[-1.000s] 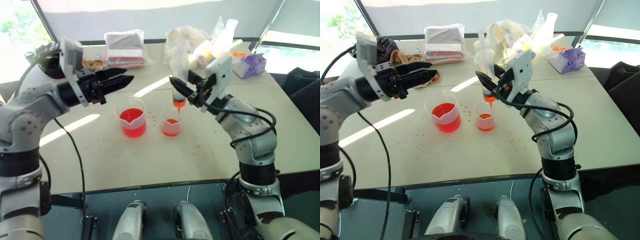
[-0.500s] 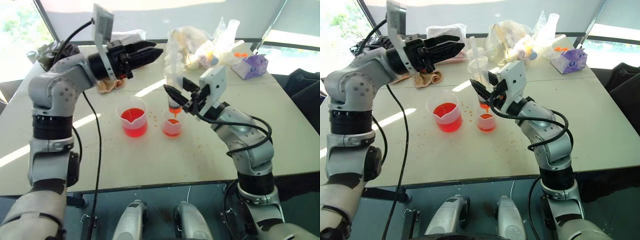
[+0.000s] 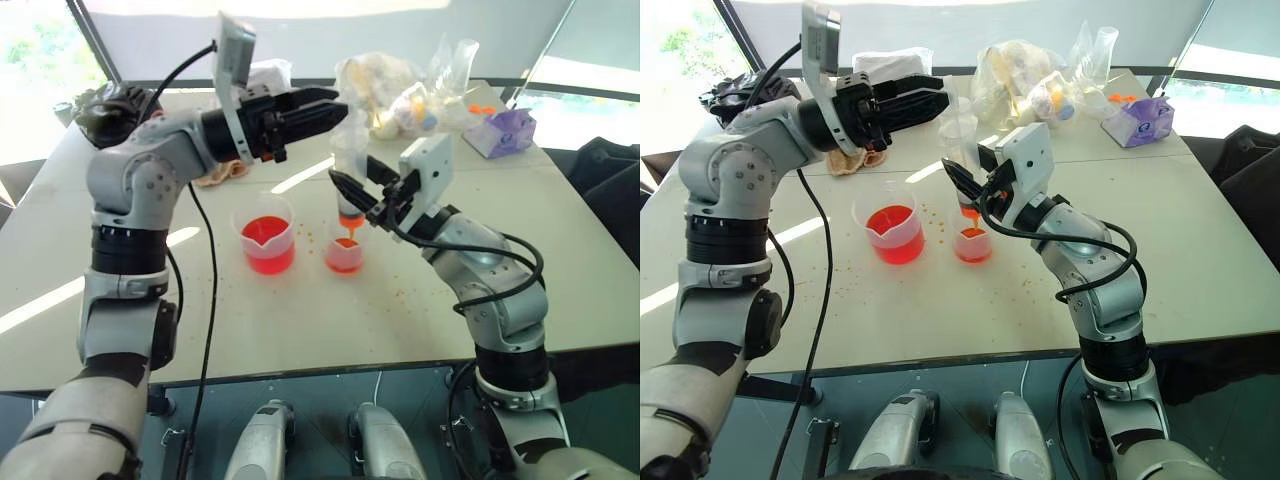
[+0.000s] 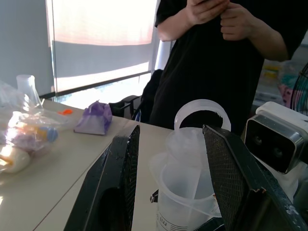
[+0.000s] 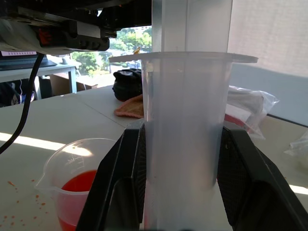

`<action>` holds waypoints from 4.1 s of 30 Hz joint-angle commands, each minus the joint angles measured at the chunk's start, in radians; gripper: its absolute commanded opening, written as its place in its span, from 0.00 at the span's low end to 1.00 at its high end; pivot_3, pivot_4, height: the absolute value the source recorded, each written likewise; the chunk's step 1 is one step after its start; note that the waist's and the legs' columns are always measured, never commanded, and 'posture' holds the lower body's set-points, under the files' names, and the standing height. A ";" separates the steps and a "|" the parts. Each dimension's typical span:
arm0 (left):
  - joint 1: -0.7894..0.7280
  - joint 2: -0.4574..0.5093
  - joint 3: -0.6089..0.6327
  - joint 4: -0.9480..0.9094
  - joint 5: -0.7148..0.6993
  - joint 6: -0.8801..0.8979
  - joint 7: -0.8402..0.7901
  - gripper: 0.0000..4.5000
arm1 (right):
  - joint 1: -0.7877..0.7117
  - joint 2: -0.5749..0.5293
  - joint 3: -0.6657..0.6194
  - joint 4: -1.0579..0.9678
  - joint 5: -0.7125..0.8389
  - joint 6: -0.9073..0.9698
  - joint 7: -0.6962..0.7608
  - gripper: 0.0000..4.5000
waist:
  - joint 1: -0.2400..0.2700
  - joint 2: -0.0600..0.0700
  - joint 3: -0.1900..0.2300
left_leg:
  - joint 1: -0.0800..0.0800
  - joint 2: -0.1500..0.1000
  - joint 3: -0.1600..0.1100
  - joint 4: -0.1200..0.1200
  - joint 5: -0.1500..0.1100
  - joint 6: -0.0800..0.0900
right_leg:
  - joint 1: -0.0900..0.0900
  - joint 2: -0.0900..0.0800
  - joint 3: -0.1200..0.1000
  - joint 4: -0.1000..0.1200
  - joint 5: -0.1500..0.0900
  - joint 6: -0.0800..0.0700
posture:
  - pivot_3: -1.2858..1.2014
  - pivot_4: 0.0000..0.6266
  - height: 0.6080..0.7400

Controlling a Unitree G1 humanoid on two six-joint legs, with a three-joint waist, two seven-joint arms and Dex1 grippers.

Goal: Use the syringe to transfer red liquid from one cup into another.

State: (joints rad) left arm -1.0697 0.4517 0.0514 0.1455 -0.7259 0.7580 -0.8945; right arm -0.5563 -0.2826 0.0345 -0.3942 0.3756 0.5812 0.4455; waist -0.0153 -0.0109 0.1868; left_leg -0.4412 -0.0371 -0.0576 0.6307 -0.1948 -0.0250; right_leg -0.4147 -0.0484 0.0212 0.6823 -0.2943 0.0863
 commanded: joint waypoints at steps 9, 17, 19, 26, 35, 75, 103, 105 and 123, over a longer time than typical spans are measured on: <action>0.006 -0.018 -0.033 -0.036 0.041 0.001 -0.050 0.26 | -0.013 0.002 0.006 -0.039 0.007 -0.029 0.008 0.32 | -0.001 0.000 0.000 | 0.000 0.000 0.000 0.000 0.000 0.000 | 0.000 0.000 0.000 0.000 0.000 0.000 | 0.52 0.24 0.97; 0.023 -0.018 -0.035 -0.042 0.058 0.012 -0.062 0.00 | -0.014 -0.001 0.008 -0.041 0.004 -0.031 0.014 0.32 | -0.001 0.000 0.000 | 0.000 0.000 0.000 0.000 0.000 0.000 | 0.000 0.000 0.000 0.000 0.000 0.000 | 0.52 0.24 0.97; 0.033 -0.011 -0.043 -0.051 0.066 0.015 -0.070 0.00 | -0.017 0.000 0.008 -0.038 0.003 -0.033 0.015 0.32 | -0.001 0.000 0.000 | 0.000 0.000 0.000 0.000 0.000 0.000 | 0.000 0.000 0.000 0.000 0.000 0.000 | 0.52 0.24 0.97; 0.038 -0.012 -0.046 -0.057 0.077 0.011 -0.076 0.00 | -0.027 0.000 0.006 -0.029 0.002 -0.037 0.017 0.32 | 0.000 0.000 0.000 | 0.000 0.000 0.000 0.000 0.000 0.000 | 0.000 0.000 0.000 0.000 0.000 0.000 | 0.52 0.24 0.97; 0.058 -0.019 -0.050 -0.078 0.081 0.018 -0.073 0.00 | -0.051 -0.003 -0.005 -0.020 0.006 -0.037 0.020 0.32 | -0.001 0.000 0.000 | 0.000 0.000 0.000 0.000 0.000 0.000 | 0.000 0.000 0.000 0.000 0.000 0.000 | 0.52 0.24 0.97; 0.166 0.225 0.197 -0.238 -0.001 0.115 0.022 0.43 | -0.105 -0.026 -0.032 0.014 0.020 -0.027 0.044 0.32 | -0.006 0.000 0.000 | 0.001 0.001 -0.001 -0.001 0.000 0.000 | 0.000 0.000 0.000 0.000 0.000 0.000 | 0.52 0.24 0.97; 0.653 0.278 0.273 -0.669 -0.222 0.172 0.195 0.43 | -0.595 -0.395 0.176 0.583 0.055 0.923 0.053 0.32 | -0.004 0.000 0.000 | 0.000 0.001 0.002 -0.001 -0.001 0.001 | 0.000 -0.004 0.000 -0.002 0.000 -0.001 | 0.52 0.24 0.97; 0.654 0.291 0.271 -0.672 -0.222 0.170 0.200 0.43 | -0.597 -0.375 0.197 0.627 0.046 0.947 0.056 0.32 | -0.004 0.000 0.000 | 0.000 0.001 0.002 -0.001 -0.001 0.001 | 0.000 -0.004 0.000 -0.002 0.000 -0.001 | 0.52 0.24 0.97; 0.715 0.368 0.346 -0.724 -0.390 0.188 0.270 0.43 | -0.595 -0.267 0.265 0.810 -0.083 0.852 0.056 0.99 | -0.002 0.000 0.000 | 0.000 0.000 0.002 -0.001 -0.001 0.001 | 0.000 -0.003 0.000 -0.002 0.000 -0.001 | 0.52 0.24 0.97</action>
State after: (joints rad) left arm -0.3520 0.8051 0.3639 -0.5647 -1.0859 0.9547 -0.6279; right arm -1.1295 -0.5318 0.3090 0.4539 0.3046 1.4567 0.4900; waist -0.0175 -0.0106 0.1871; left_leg -0.4415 -0.0367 -0.0560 0.6300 -0.1958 -0.0236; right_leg -0.4150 -0.0518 0.0213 0.6804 -0.2945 0.0856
